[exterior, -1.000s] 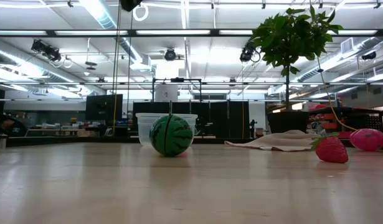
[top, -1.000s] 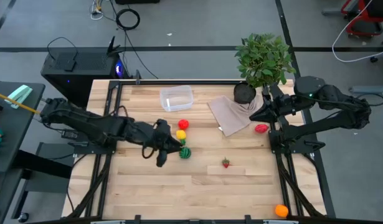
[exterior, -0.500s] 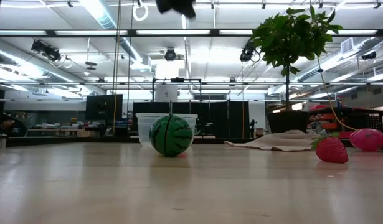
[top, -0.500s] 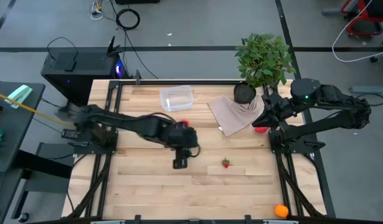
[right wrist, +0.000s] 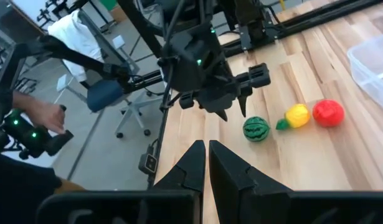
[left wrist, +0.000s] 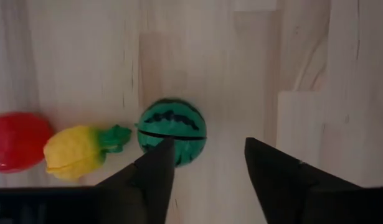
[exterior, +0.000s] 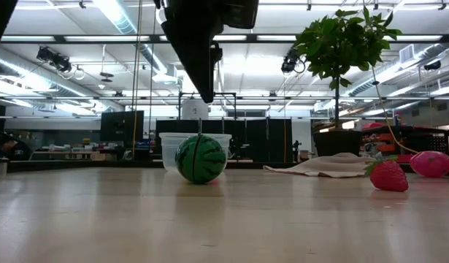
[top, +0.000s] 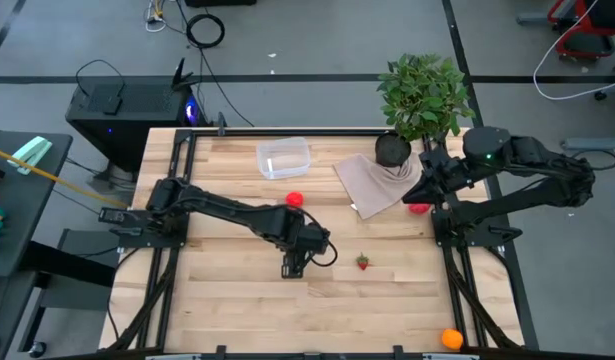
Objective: Pick and placing Produce into tupperware
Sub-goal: Put the green watermelon into the container
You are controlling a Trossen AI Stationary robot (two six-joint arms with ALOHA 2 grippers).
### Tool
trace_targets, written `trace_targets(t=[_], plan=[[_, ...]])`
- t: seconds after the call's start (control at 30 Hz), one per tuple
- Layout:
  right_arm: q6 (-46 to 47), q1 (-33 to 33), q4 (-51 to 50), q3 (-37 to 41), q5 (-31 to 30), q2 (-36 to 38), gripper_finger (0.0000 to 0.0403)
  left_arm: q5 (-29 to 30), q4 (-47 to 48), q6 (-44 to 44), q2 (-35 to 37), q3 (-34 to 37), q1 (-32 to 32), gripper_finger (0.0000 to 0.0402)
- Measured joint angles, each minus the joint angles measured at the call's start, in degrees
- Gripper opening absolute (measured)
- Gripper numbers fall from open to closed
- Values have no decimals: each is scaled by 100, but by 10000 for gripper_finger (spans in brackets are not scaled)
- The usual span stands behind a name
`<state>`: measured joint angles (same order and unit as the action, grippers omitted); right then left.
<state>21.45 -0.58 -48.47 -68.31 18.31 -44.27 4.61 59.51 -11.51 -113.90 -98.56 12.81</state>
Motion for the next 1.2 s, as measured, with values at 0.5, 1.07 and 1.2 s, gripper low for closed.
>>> trace_targets(t=[0.5, 1.07, 1.2], plan=[[54, 0, -173, 0, -3, -90, 27, 473, -7, 171, -3, 0, 11, 338], [-342, 0, -284, 0, -70, -92, 92, 277, 26, -1317, -42, 0, -502, 372], [-352, 0, -284, 0, -208, -92, 120, -159, -13, -1854, -42, 0, -674, 390]])
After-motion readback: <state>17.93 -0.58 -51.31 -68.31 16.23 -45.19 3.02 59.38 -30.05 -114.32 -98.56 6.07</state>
